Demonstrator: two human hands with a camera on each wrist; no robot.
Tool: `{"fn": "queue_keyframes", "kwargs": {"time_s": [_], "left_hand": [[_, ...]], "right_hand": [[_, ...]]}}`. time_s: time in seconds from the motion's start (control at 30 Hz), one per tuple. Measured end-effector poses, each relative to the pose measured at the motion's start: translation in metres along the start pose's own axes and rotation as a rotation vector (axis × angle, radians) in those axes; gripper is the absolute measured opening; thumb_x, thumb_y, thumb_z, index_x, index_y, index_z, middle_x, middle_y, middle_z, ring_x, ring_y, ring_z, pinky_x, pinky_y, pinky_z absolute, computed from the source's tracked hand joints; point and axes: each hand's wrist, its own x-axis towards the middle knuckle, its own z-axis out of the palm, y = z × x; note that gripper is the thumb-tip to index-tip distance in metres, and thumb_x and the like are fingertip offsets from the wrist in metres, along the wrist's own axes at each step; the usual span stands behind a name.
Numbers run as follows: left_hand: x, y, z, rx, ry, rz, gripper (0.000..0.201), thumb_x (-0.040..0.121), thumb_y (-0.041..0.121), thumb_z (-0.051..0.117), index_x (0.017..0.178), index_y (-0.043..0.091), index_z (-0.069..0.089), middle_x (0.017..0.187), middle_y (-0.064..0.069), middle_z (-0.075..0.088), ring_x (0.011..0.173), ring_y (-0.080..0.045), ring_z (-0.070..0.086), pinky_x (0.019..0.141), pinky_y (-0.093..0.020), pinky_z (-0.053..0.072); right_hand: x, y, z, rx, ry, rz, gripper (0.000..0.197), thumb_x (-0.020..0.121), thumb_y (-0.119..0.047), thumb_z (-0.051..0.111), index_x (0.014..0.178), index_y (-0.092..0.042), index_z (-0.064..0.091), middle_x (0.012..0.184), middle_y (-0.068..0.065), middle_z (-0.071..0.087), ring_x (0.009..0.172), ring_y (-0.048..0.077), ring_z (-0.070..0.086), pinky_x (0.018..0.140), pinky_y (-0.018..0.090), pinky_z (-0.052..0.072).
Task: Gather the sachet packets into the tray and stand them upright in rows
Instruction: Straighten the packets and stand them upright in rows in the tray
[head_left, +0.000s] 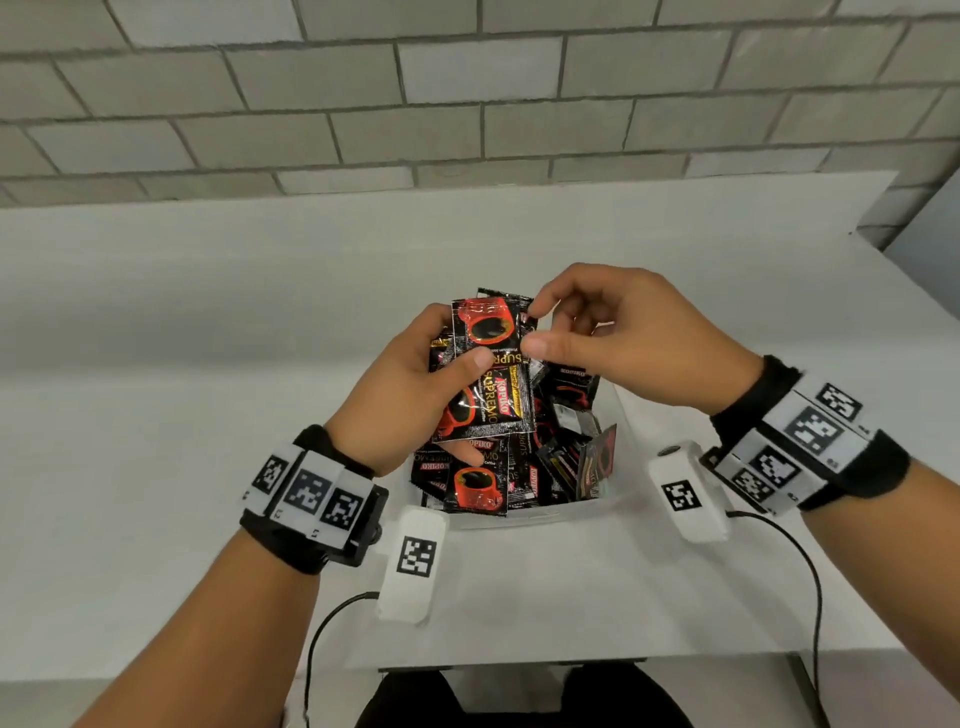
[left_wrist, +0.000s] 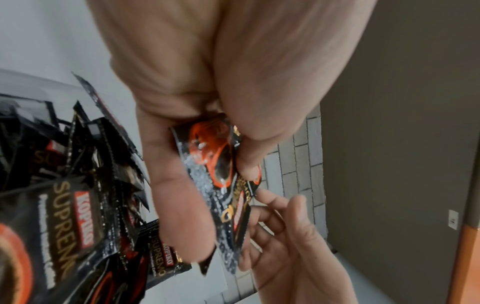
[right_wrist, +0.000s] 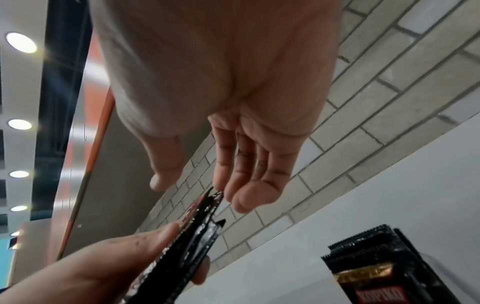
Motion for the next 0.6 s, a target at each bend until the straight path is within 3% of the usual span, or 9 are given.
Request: {"fn": "queue_keyframes", "kwargs": {"time_s": [0.07, 0.13, 0.2, 0.27, 0.33, 0.4, 0.47, 0.53, 0.6], "left_hand": [[0.001, 0.001, -0.001, 0.015, 0.048, 0.016, 0.03, 0.099, 0.023, 0.062, 0.128, 0.023, 0.054, 0.119, -0.011, 0.068, 0.091, -0.038, 0.075, 0.051, -0.046, 0.06], [0.001, 0.0, -0.006, 0.006, 0.107, 0.014, 0.029, 0.1, 0.023, 0.062, 0.127, 0.022, 0.054, 0.121, -0.02, 0.064, 0.095, -0.051, 0.068, 0.051, -0.046, 0.06], [0.0, -0.001, -0.013, -0.002, 0.132, 0.006, 0.028, 0.1, 0.023, 0.062, 0.127, 0.022, 0.055, 0.124, -0.028, 0.059, 0.101, -0.06, 0.061, 0.052, -0.047, 0.06], [-0.003, 0.0, -0.018, -0.006, 0.132, -0.006, 0.029, 0.1, 0.022, 0.061, 0.128, 0.022, 0.054, 0.122, -0.025, 0.062, 0.097, -0.056, 0.065, 0.051, -0.047, 0.06], [-0.005, 0.0, -0.02, -0.008, 0.124, -0.009, 0.029, 0.101, 0.021, 0.06, 0.13, 0.021, 0.053, 0.12, -0.017, 0.067, 0.091, -0.044, 0.073, 0.049, -0.045, 0.06], [-0.005, 0.0, -0.019, -0.003, 0.115, -0.008, 0.03, 0.101, 0.021, 0.06, 0.13, 0.022, 0.053, 0.119, -0.014, 0.068, 0.091, -0.041, 0.074, 0.05, -0.044, 0.06], [-0.005, 0.0, -0.017, -0.001, 0.108, -0.015, 0.03, 0.101, 0.021, 0.059, 0.13, 0.021, 0.053, 0.12, -0.013, 0.068, 0.09, -0.038, 0.075, 0.05, -0.043, 0.06], [-0.005, 0.001, -0.016, -0.003, 0.097, -0.029, 0.031, 0.101, 0.021, 0.059, 0.13, 0.02, 0.052, 0.12, -0.011, 0.069, 0.09, -0.035, 0.076, 0.049, -0.043, 0.06], [-0.005, 0.001, -0.016, -0.009, 0.09, -0.036, 0.032, 0.1, 0.021, 0.06, 0.131, 0.02, 0.051, 0.12, -0.01, 0.069, 0.09, -0.035, 0.076, 0.049, -0.042, 0.06]], "right_hand": [[0.002, 0.006, -0.001, -0.053, 0.05, 0.005, 0.025, 0.084, -0.049, 0.075, 0.093, -0.026, 0.07, 0.081, -0.001, 0.069, 0.074, 0.019, 0.065, 0.073, 0.032, 0.052], [0.004, 0.02, -0.008, -0.152, 0.106, 0.037, 0.024, 0.087, -0.046, 0.072, 0.084, -0.022, 0.068, 0.074, -0.004, 0.066, 0.066, 0.012, 0.058, 0.068, 0.029, 0.049], [0.004, 0.036, -0.016, -0.287, 0.033, 0.1, 0.021, 0.083, -0.041, 0.078, 0.077, -0.023, 0.069, 0.068, -0.006, 0.063, 0.06, 0.006, 0.053, 0.061, 0.022, 0.043], [0.002, 0.047, -0.017, -0.409, -0.148, 0.162, 0.014, 0.078, -0.036, 0.083, 0.073, -0.027, 0.074, 0.064, -0.01, 0.065, 0.058, 0.003, 0.054, 0.057, 0.017, 0.04], [0.001, 0.055, -0.012, -0.475, -0.295, 0.177, 0.005, 0.08, -0.032, 0.082, 0.078, -0.032, 0.078, 0.073, -0.016, 0.07, 0.066, -0.002, 0.059, 0.06, 0.013, 0.04], [0.003, 0.061, -0.007, -0.52, -0.324, 0.165, 0.008, 0.086, -0.03, 0.078, 0.093, -0.031, 0.078, 0.091, -0.017, 0.073, 0.084, -0.004, 0.063, 0.074, 0.016, 0.045], [0.005, 0.061, -0.005, -0.549, -0.299, 0.16, 0.015, 0.089, -0.031, 0.074, 0.103, -0.027, 0.077, 0.103, -0.014, 0.072, 0.1, 0.006, 0.064, 0.09, 0.026, 0.049], [0.006, 0.057, -0.001, -0.543, -0.29, 0.151, 0.019, 0.09, -0.04, 0.071, 0.102, -0.026, 0.076, 0.101, -0.013, 0.073, 0.099, 0.008, 0.065, 0.091, 0.03, 0.051], [0.005, 0.052, 0.005, -0.516, -0.331, 0.17, 0.036, 0.084, -0.059, 0.069, 0.1, -0.027, 0.074, 0.095, -0.014, 0.072, 0.089, 0.005, 0.066, 0.085, 0.031, 0.054]]}}
